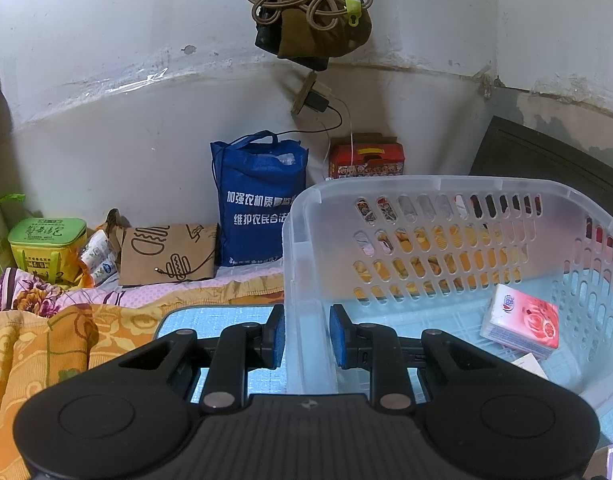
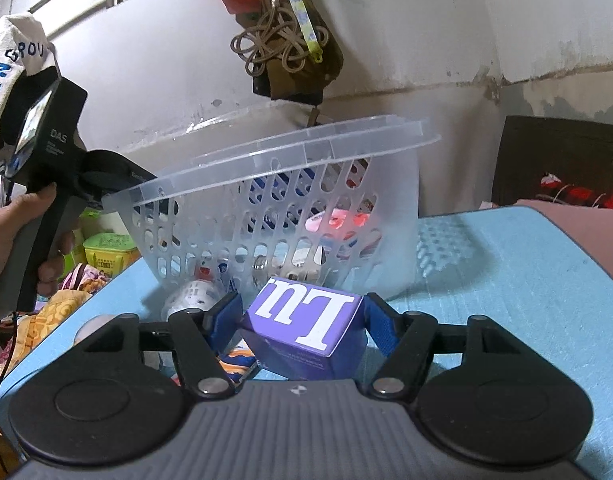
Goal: Organize objects
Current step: 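Lift the purple Lu box into the basket and release it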
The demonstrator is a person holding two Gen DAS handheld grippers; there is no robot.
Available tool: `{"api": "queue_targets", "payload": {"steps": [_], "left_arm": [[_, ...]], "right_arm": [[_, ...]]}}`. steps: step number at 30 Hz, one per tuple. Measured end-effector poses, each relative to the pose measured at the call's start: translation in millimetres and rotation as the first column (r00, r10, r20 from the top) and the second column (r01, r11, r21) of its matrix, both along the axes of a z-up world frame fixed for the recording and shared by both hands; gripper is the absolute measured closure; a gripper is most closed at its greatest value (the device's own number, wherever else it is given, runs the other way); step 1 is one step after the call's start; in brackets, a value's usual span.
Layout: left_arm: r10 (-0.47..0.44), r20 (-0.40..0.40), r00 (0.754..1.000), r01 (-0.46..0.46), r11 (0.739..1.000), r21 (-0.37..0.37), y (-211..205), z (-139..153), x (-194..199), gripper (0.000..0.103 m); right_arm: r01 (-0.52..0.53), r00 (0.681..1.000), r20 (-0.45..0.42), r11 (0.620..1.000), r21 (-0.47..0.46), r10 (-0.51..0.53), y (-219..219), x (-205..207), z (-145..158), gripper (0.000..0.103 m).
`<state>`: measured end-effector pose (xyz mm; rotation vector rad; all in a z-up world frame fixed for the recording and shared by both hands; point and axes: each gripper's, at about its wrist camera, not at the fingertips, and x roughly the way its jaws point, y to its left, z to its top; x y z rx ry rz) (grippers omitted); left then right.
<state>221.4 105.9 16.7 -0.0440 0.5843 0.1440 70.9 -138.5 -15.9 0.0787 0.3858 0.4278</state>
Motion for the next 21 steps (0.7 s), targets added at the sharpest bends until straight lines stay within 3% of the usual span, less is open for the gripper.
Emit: {"api": "queue_targets", "payload": {"steps": [15, 18, 21], "left_arm": [[-0.001, 0.0, 1.0, 0.001, 1.0, -0.002, 0, 1, 0, 0.075], [0.004, 0.001, 1.0, -0.004, 1.0, 0.001, 1, 1, 1, 0.075], [0.001, 0.002, 1.0, -0.001, 1.0, 0.002, -1, 1, 0, 0.075]], "right_arm": [[0.052, 0.996, 0.072, 0.999, 0.008, -0.052, -2, -10, 3, 0.034], [0.087, 0.99, 0.115, 0.996, -0.025, -0.084, -4, -16, 15, 0.034], [0.079, 0.986, 0.149, 0.997, 0.012, -0.08, -18, -25, 43, 0.034]]}}
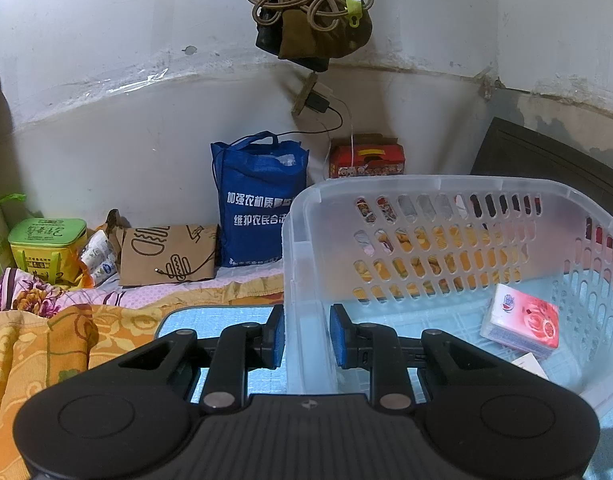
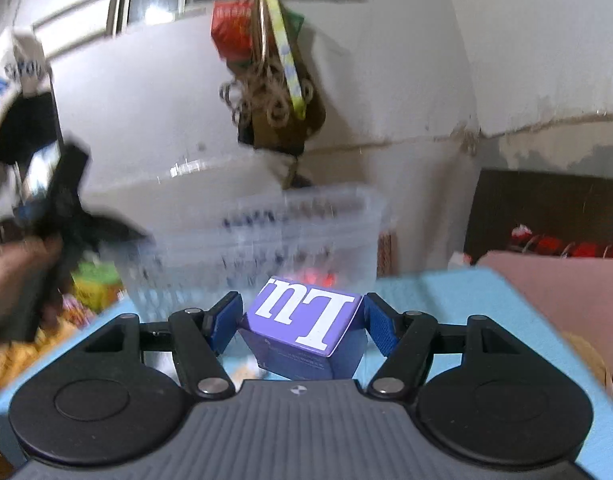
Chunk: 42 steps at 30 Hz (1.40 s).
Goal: Organize objects
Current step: 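Lift the purple Lu box into the basket and release it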
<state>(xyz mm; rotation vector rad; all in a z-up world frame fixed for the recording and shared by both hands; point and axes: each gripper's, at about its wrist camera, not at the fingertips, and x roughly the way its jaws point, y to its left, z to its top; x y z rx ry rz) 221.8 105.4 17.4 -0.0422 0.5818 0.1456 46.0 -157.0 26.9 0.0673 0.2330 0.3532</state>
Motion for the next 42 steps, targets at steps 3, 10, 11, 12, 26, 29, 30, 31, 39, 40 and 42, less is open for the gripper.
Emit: {"api": "queue_targets", "payload": {"steps": [3, 10, 11, 12, 26, 29, 30, 31, 39, 40, 42], "left_arm": [[0.003, 0.001, 1.0, -0.003, 1.0, 0.003, 0, 0, 1, 0.075], [0.009, -0.002, 1.0, -0.009, 1.0, 0.01, -1, 1, 1, 0.075], [0.01, -0.002, 1.0, -0.01, 1.0, 0.01, -1, 1, 1, 0.075], [0.01, -0.002, 1.0, -0.01, 1.0, 0.009, 0, 1, 1, 0.075], [0.005, -0.003, 1.0, -0.005, 1.0, 0.009, 0, 0, 0, 0.075], [0.006, -0.006, 1.0, -0.006, 1.0, 0.003, 0, 0, 0, 0.075], [0.004, -0.006, 1.0, -0.004, 1.0, 0.003, -1, 0, -1, 0.075], [0.002, -0.006, 1.0, -0.002, 1.0, 0.003, -1, 0, -1, 0.075], [-0.005, -0.006, 1.0, 0.005, 1.0, 0.002, 0, 0, 0, 0.075], [-0.004, -0.005, 1.0, 0.004, 1.0, 0.005, 0, 0, 0, 0.075], [-0.005, -0.004, 1.0, 0.005, 1.0, 0.005, -1, 1, 0, 0.075]], "right_arm": [[-0.046, 0.997, 0.067, 0.998, 0.041, 0.043, -12, -13, 36, 0.034], [-0.115, 0.986, 0.113, 0.992, -0.045, 0.12, 19, 28, 102, 0.034], [-0.107, 0.988, 0.103, 0.992, -0.063, 0.113, 28, 41, 106, 0.034], [-0.098, 0.991, 0.086, 0.992, -0.08, 0.105, 36, 53, 109, 0.034], [-0.125, 0.991, -0.053, 0.984, -0.129, 0.119, 78, 129, 85, 0.013], [-0.09, 0.996, -0.04, 0.986, -0.142, 0.085, 78, 130, 84, 0.001], [-0.08, 0.996, -0.039, 0.986, -0.146, 0.075, 77, 128, 84, 0.001], [-0.073, 0.997, -0.042, 0.987, -0.142, 0.067, 74, 127, 83, 0.0], [-0.096, 0.995, -0.029, 0.995, -0.008, 0.095, 36, 64, 61, 0.0], [-0.099, 0.995, -0.028, 0.995, -0.009, 0.099, 34, 54, 55, 0.0], [-0.091, 0.995, -0.038, 0.996, -0.021, 0.091, 35, 42, 43, 0.0]]}}
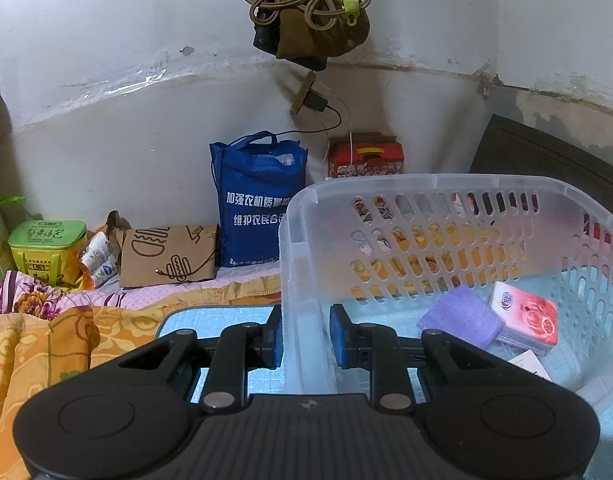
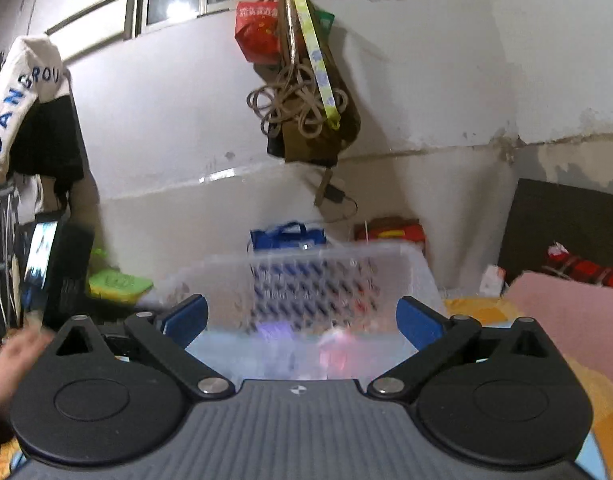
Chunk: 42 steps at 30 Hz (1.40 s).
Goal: Organize objects
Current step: 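Lift the purple Lu box into the basket and release it, then grasp the red cigarette pack with the right gripper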
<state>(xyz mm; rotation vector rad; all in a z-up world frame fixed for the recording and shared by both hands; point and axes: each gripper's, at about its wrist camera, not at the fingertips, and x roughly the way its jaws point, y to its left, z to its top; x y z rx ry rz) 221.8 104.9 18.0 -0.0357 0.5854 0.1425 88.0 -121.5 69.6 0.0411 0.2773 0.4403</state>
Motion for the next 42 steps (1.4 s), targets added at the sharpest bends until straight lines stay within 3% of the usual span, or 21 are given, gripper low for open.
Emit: {"api": "queue_targets", "payload": {"steps": [6, 12, 14, 17, 21, 33, 42], "left_arm": [[0.002, 0.0, 1.0, -0.002, 1.0, 0.004, 0, -1, -1, 0.075], [0.006, 0.006, 1.0, -0.007, 1.0, 0.01, 0, -1, -1, 0.075], [0.007, 0.007, 1.0, -0.007, 1.0, 0.01, 0, -1, -1, 0.075], [0.008, 0.008, 1.0, -0.008, 1.0, 0.012, -1, -1, -1, 0.075], [0.008, 0.008, 1.0, -0.008, 1.0, 0.012, -1, -1, -1, 0.075], [0.009, 0.009, 1.0, -0.009, 1.0, 0.013, -1, -1, -1, 0.075], [0.007, 0.01, 1.0, -0.007, 1.0, 0.011, -2, -2, -2, 0.075]], "right_arm": [[0.054, 0.997, -0.059, 0.997, -0.061, -0.057, 8, -28, -47, 0.0], [0.11, 0.986, -0.127, 0.994, 0.013, -0.107, -2, -49, -78, 0.0], [0.088, 0.986, -0.142, 0.996, -0.013, -0.089, 5, -56, -85, 0.0], [0.072, 0.99, -0.119, 0.995, -0.072, -0.08, 21, -62, -88, 0.0], [0.036, 0.99, -0.13, 0.996, -0.084, -0.047, 33, -65, -92, 0.0], [0.075, 0.981, -0.164, 0.983, -0.168, -0.103, 50, -63, -109, 0.0], [0.154, 0.983, -0.06, 0.954, -0.257, -0.175, 53, -73, -116, 0.0]]}}
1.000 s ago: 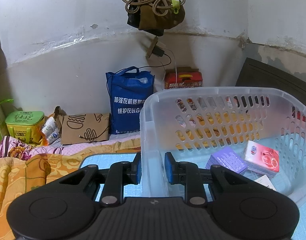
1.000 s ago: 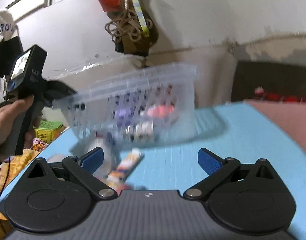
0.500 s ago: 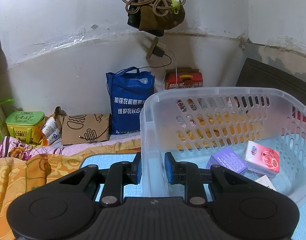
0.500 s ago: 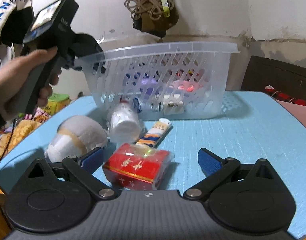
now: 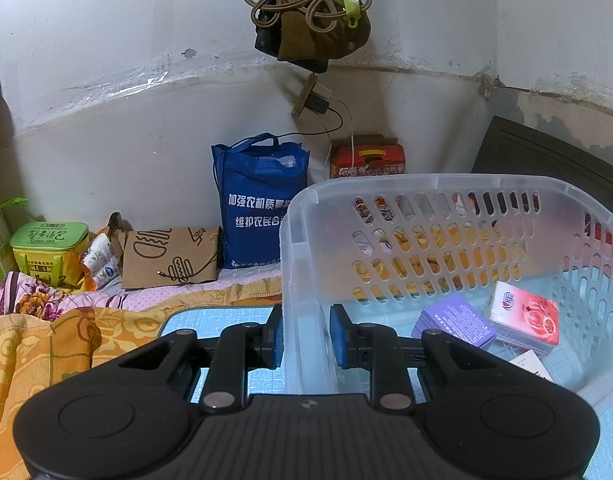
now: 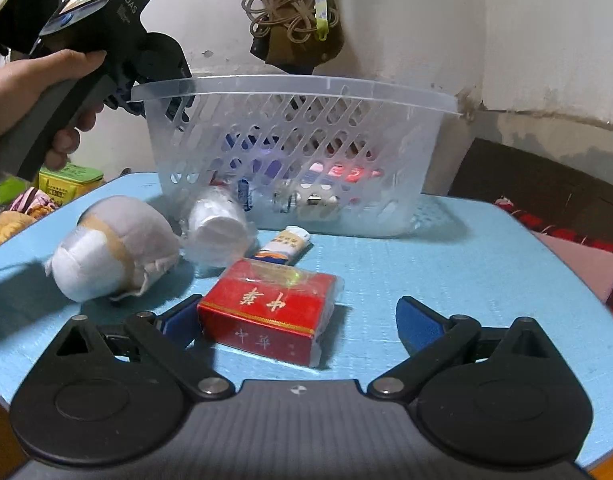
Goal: Organize objects
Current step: 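Grasp the red cigarette pack with the right gripper, then carry the red pack over the basket and open the right gripper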
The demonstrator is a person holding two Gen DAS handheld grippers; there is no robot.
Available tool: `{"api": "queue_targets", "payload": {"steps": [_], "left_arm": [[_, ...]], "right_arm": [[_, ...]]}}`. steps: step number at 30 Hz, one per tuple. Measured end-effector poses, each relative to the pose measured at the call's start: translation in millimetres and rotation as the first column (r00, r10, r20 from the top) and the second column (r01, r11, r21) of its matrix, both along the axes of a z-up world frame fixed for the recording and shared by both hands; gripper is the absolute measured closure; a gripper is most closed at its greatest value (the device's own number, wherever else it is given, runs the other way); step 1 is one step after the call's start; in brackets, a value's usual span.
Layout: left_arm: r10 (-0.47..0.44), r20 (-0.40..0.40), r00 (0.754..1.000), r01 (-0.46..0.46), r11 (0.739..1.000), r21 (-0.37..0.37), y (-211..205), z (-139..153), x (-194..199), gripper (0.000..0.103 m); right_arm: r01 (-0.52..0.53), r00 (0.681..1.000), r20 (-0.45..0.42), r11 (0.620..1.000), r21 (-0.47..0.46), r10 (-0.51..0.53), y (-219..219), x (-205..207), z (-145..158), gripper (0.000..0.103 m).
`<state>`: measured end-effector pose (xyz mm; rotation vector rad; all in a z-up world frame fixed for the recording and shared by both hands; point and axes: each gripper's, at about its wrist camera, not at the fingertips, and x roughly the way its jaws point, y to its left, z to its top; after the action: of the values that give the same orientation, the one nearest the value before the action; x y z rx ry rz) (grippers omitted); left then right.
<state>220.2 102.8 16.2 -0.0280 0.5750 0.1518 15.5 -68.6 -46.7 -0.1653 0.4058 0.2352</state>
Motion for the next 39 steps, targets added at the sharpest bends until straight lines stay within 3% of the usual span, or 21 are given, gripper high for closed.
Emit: {"api": "queue_targets", "payload": {"steps": [4, 6, 8, 10, 21, 30, 39], "left_arm": [[-0.002, 0.0, 1.0, 0.002, 1.0, -0.001, -1, -1, -1, 0.075], [-0.003, 0.0, 1.0, 0.003, 1.0, 0.0, -1, -1, -2, 0.075], [-0.003, -0.002, 1.0, 0.003, 1.0, -0.002, -1, -1, -2, 0.075], [-0.003, -0.003, 1.0, 0.003, 1.0, -0.004, 0, 0, -1, 0.075], [-0.008, -0.001, 1.0, 0.008, 1.0, -0.006, 1, 0, -1, 0.075], [-0.005, -0.002, 1.0, 0.005, 1.0, -0.005, 1, 0, -1, 0.075], [-0.01, -0.005, 1.0, 0.01, 1.0, -0.011, 3, 0, -1, 0.075]], "right_arm": [[0.009, 1.0, 0.004, 1.0, 0.002, -0.009, -7, -3, 0, 0.004], [0.001, 1.0, 0.003, 1.0, 0.018, -0.001, -9, -5, 1, 0.016], [-0.015, 1.0, -0.002, 0.999, 0.036, 0.015, -11, -6, 3, 0.037], [-0.016, 1.0, 0.0, 0.999, 0.041, 0.016, -13, -8, 5, 0.04], [-0.027, 0.999, 0.049, 0.992, 0.119, 0.021, -55, -17, 18, 0.042], [-0.073, 0.99, 0.137, 0.967, 0.244, 0.041, -91, -30, 66, 0.042], [-0.086, 0.983, 0.18, 0.966, 0.246, 0.042, -95, -27, 90, 0.042]]}}
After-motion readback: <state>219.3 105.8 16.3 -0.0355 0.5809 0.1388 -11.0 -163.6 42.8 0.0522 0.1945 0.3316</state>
